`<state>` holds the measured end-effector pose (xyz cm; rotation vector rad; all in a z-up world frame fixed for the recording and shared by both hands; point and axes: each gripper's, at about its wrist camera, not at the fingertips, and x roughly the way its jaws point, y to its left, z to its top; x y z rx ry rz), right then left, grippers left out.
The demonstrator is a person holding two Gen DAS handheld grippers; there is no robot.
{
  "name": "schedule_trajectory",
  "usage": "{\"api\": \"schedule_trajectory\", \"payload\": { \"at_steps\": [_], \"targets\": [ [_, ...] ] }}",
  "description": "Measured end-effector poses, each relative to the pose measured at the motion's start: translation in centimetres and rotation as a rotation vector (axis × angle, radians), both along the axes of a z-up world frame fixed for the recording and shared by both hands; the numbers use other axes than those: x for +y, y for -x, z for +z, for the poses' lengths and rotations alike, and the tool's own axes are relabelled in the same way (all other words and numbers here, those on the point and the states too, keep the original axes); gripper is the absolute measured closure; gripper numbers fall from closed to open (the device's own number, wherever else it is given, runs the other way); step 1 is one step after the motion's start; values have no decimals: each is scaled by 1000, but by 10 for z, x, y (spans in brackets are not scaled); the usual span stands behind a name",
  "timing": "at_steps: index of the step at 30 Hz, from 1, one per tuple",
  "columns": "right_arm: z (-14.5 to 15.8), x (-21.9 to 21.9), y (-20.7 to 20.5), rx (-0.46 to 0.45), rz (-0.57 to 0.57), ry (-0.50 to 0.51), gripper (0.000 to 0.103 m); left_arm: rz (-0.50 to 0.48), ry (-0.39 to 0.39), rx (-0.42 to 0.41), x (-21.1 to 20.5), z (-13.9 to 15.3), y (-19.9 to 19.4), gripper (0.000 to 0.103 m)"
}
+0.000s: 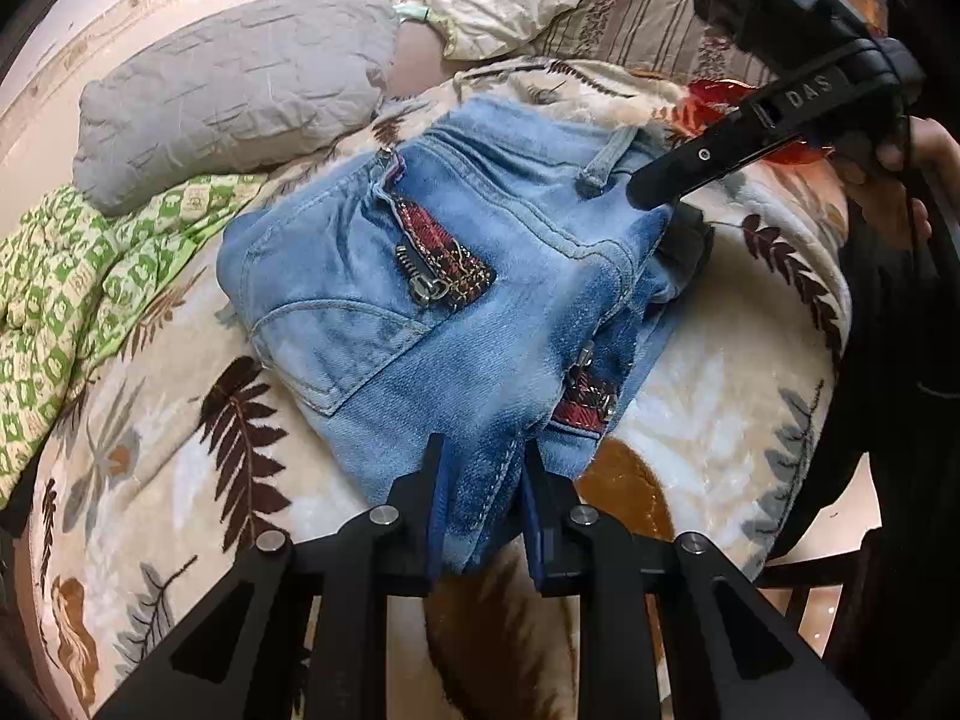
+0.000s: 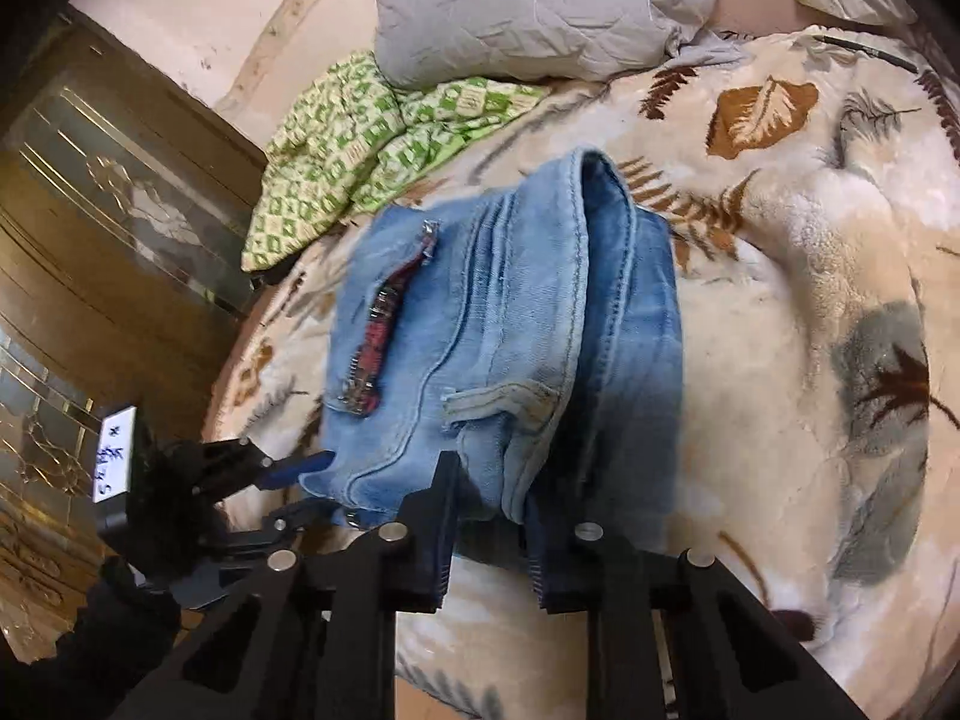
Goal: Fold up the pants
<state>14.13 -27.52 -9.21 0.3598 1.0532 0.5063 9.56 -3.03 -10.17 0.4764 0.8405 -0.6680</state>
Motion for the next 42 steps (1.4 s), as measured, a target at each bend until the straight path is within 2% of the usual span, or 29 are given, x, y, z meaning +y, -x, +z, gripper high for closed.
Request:
{"api": "schedule_trajectory", "payload": {
  "at_steps": [3,4,5,6,7,8,9,11,14,16,17,18,19,20,21,23,25,28,30,31,32,34,35,36,37,39,42],
  "targets": [
    [5,6,-1,-30,2,23,79,20,7,-13,4,3,1,76],
    [8,6,-1,-34,15,11,76,29,2,-29,6,6,5,64],
    [12,7,2,-37,28,0,73,36,11,-35,10,11,10,46],
    [18,5,8,-37,45,3,64,35,37,-33,14,15,14,33],
    [22,5,13,-44,60,15,56,27,81,-42,20,22,21,15],
    [27,5,19,-62,76,31,36,13,116,-74,23,28,30,14],
    [32,6,26,-97,89,57,30,1,120,-100,23,29,36,14],
    [35,12,35,-148,128,110,30,-8,59,-148,15,24,39,14],
    [23,24,30,-142,168,152,30,-13,-44,-169,-2,5,33,14],
    [13,31,25,-132,182,167,33,0,-96,-196,-10,-4,28,14],
    [7,35,23,-132,184,187,44,9,-107,-193,-13,-7,24,17],
    [-1,38,20,-123,181,224,72,17,-109,-177,-14,-10,19,25],
    [-6,39,18,-109,191,221,80,23,-111,-156,-13,-13,15,55],
    [-10,39,17,-88,202,197,83,33,-109,-139,-13,-15,12,57],
    [-10,37,19,-107,195,223,96,33,-91,-128,-11,-15,12,60],
    [-7,29,23,-134,178,273,96,24,-86,-121,-8,-15,12,64],
    [-9,7,19,-94,133,203,97,30,-69,-107,-6,-17,11,64],
    [-14,-4,16,-81,98,181,96,44,-59,-94,-6,-18,9,63],
    [-11,2,19,-106,104,205,95,61,-57,-102,-4,-15,10,55],
    [-9,2,19,-107,102,200,94,78,-64,-99,-2,-13,10,38],
    [-7,1,20,-105,92,192,90,105,-64,-81,1,-11,10,18],
    [2,-5,29,-99,49,194,70,175,-17,-69,14,0,15,9],
    [8,-8,35,-113,24,201,34,212,-1,-85,21,8,17,8],
    [14,-9,40,-132,-3,206,2,267,4,-105,29,17,19,5],
    [20,-9,44,-155,-31,207,0,305,6,-117,34,24,19,1],
    [38,-11,53,-210,-73,192,0,395,26,-162,48,46,21,0],
    [61,-9,57,-235,-128,251,0,494,55,-191,65,74,26,0]
  ]
}}
